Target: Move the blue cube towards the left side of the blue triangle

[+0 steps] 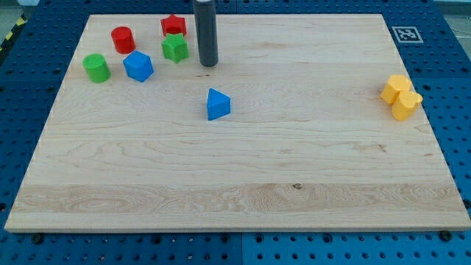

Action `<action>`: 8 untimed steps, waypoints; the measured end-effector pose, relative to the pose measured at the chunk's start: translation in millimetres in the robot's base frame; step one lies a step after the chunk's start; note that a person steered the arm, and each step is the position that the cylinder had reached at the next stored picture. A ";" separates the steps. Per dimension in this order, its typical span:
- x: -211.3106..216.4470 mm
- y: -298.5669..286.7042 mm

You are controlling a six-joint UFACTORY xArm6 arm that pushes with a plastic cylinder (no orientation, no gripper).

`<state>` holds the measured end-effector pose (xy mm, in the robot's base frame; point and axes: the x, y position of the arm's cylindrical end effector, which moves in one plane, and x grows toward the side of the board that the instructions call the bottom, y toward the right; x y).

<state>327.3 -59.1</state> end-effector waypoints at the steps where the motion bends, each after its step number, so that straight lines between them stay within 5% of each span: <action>1: 0.0 -22.0; 8: -10.6 -89.0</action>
<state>316.7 -148.1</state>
